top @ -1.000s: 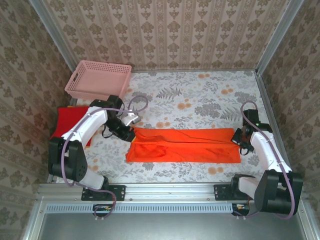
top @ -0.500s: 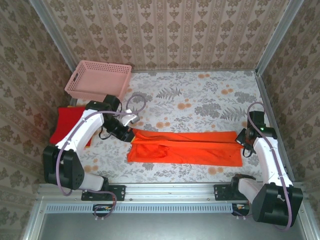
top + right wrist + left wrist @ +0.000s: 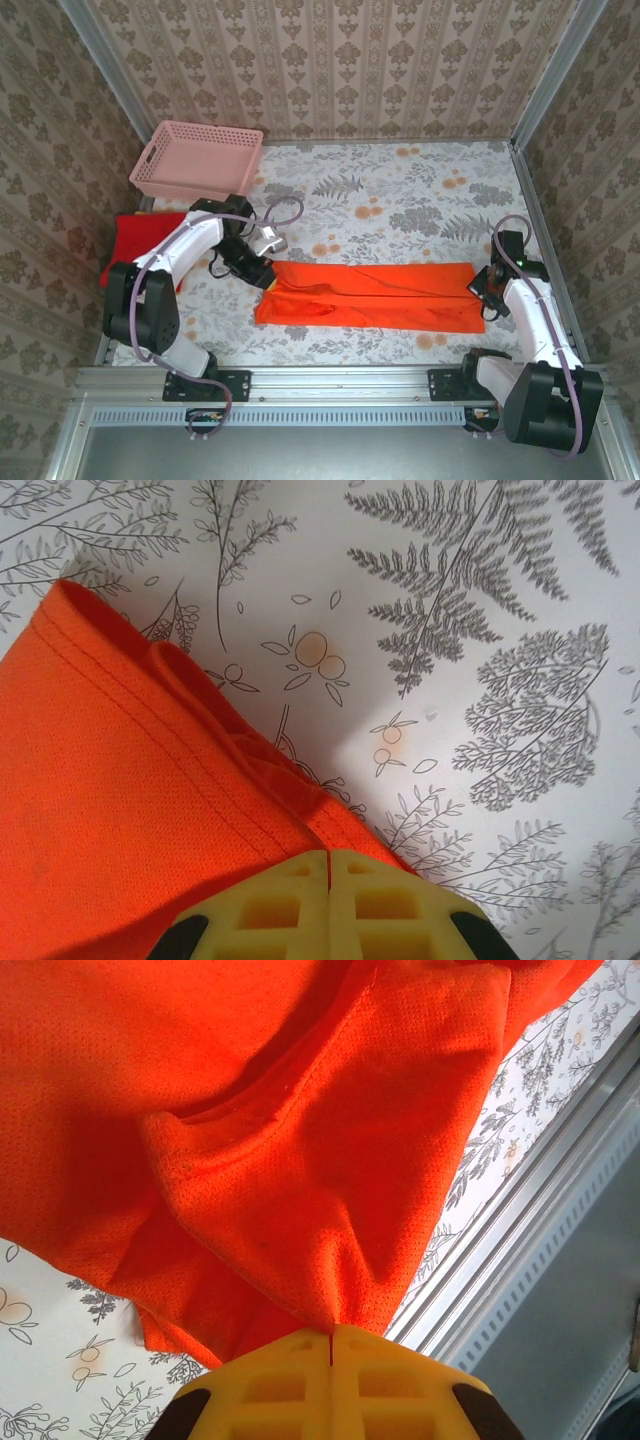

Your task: Fold and stack the t-shirts

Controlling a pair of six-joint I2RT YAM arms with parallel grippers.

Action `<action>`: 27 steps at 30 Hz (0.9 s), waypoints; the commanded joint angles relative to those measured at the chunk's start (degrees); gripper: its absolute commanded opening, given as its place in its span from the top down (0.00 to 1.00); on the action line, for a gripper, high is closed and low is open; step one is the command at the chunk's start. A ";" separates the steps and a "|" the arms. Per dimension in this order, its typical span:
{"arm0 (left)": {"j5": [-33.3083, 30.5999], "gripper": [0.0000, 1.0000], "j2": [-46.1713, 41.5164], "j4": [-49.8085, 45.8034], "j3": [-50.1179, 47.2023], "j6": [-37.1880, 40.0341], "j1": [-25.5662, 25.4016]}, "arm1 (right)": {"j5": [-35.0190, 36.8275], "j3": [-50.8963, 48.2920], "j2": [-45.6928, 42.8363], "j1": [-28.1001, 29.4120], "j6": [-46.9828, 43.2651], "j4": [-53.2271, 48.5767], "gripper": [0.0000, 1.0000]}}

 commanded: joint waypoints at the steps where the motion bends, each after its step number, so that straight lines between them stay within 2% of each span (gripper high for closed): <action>1: 0.28 0.98 1.70 -1.61 -0.08 0.74 -0.11 | -3.30 -3.43 0.35 -0.34 5.25 1.86 1.00; 2: 0.29 0.95 2.34 -1.70 -0.04 0.74 -0.20 | -3.79 -4.10 0.45 -0.39 6.06 2.75 0.95; 4: 0.30 0.87 3.23 -1.91 0.12 0.74 -0.14 | -3.85 -4.41 0.54 -0.40 6.83 3.31 0.78; 6: 0.11 0.62 3.39 -1.91 0.20 0.67 -0.13 | -1.96 -3.42 -0.06 -0.35 6.51 2.26 0.54; 9: -0.64 0.42 2.03 -1.80 0.48 0.41 -0.16 | 0.85 -0.82 -2.58 -0.34 2.79 0.53 0.33; 13: -3.01 0.26 -2.06 0.81 1.22 -3.26 -0.15 | -0.42 1.89 -5.20 0.07 -3.21 0.63 0.22; 16: -3.06 0.17 -5.08 8.32 1.49 -13.25 -0.82 | -3.56 2.56 -4.71 2.70 -4.73 2.27 0.20; 19: -3.05 0.05 -7.83 19.96 -2.03 -26.94 -3.03 | -6.01 2.28 -3.08 8.04 -4.12 5.46 0.21; 20: -2.65 0.04 -8.61 23.54 -3.80 -31.51 -3.89 | -6.23 1.93 -2.30 10.26 -2.93 6.74 0.22; 22: -3.92 0.10 -9.62 28.66 -6.93 -39.24 -5.75 | -7.32 1.46 -0.71 14.45 -0.94 9.11 0.25; 23: -5.04 0.15 -10.12 30.87 -8.66 -42.64 -7.01 | -7.56 1.12 0.30 16.66 0.28 10.38 0.27; 26: -7.19 0.41 -10.85 35.84 -12.53 -50.57 -11.43 | -8.17 0.69 4.03 22.55 2.69 13.96 0.31; 27: -7.33 0.46 -10.87 37.81 -13.83 -52.62 -12.51 | -8.42 0.69 5.32 23.83 3.31 14.83 0.33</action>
